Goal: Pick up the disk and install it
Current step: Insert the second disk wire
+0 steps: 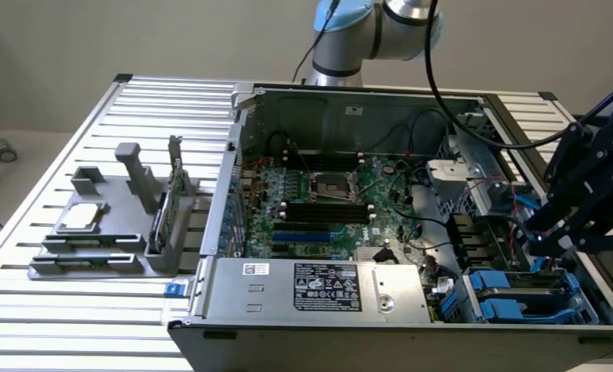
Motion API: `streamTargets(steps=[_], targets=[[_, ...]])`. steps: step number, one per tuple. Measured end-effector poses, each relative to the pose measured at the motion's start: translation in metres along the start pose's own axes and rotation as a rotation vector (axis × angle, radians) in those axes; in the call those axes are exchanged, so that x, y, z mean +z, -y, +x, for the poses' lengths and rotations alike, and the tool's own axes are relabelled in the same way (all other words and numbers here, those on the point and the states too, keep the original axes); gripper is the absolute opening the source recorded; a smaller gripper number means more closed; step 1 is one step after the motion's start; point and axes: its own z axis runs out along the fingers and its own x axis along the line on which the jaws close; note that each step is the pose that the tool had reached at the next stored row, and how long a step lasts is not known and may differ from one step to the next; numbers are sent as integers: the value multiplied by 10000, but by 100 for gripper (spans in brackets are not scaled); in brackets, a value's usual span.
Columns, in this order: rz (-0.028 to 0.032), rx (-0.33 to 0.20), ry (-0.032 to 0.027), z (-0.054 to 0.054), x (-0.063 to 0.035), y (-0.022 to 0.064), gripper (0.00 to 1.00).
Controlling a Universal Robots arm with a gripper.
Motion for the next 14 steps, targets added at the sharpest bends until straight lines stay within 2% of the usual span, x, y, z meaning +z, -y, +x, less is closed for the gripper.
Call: streamTargets(steps=[14], targets=[[-1, -42, 18, -3, 120, 1, 37]])
